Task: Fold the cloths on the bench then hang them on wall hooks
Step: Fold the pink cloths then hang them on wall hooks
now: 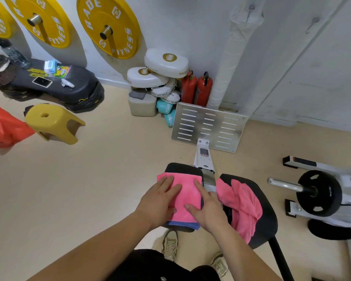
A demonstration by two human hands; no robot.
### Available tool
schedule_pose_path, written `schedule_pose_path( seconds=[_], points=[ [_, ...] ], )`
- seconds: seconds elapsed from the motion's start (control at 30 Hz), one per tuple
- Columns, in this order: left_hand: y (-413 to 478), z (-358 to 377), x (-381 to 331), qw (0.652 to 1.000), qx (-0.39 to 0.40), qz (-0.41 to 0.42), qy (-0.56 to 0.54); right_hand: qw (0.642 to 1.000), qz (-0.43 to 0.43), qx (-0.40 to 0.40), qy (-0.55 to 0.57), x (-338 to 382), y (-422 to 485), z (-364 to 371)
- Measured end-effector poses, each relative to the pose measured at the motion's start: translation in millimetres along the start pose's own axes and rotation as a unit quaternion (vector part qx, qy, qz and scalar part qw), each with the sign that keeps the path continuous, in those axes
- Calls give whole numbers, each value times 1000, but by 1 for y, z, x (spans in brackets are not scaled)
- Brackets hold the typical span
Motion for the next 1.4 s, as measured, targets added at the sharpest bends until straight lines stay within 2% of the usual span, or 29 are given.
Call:
schedule_pose_path(
  seconds=[0.13, 0.2, 0.3, 0.37, 0.43, 0.53, 0.63, 0.8, 0.97, 1.13, 1.3, 1.4],
  points=[
    [-1, -28, -33, 993, -83, 60, 65, 989, -21, -78, 128, -12, -19, -22],
    [3, -39, -58, 985, -126, 94, 69, 981, 4, -130, 142, -29, -34, -35],
    [13, -43, -103, 980, -142, 141, -4, 969, 36, -182, 166, -58, -58, -55],
    [24, -37, -137, 975, -115, 156, -110, 958, 68, -165, 226, -81, -75, -67],
    [40, -16, -165, 969, -50, 150, -190, 947, 106, -146, 265, -109, -92, -74],
    [69, 12, -196, 966, -3, 134, -222, 938, 139, -151, 279, -149, -117, -85],
    [96, 33, -207, 977, 2, 78, -196, 923, 174, -164, 302, -185, -138, -96],
    [124, 53, -215, 995, 61, 55, -52, 923, 181, -133, 313, -218, -156, -116],
    [127, 44, -211, 999, 15, 20, -34, 942, 157, -86, 283, -231, -145, -147],
    [105, 14, -241, 988, -83, -24, -128, 966, 94, -54, 234, -226, -125, -170],
    [66, -36, -286, 935, -228, -35, -269, 959, -20, 2, 283, -182, -117, -192],
    [42, -72, -312, 891, -297, -29, -341, 963, -99, 15, 252, -152, -127, -205]
  ],
)
Point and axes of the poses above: each hand's wrist, its own y-axis towards the middle knuckle, its own z-axis out of the palm, x = y × z, the point moved 6 cm from there along y, towards the middle knuckle, and after that the axes turned 8 degrees about z, right-handed, at the moved point
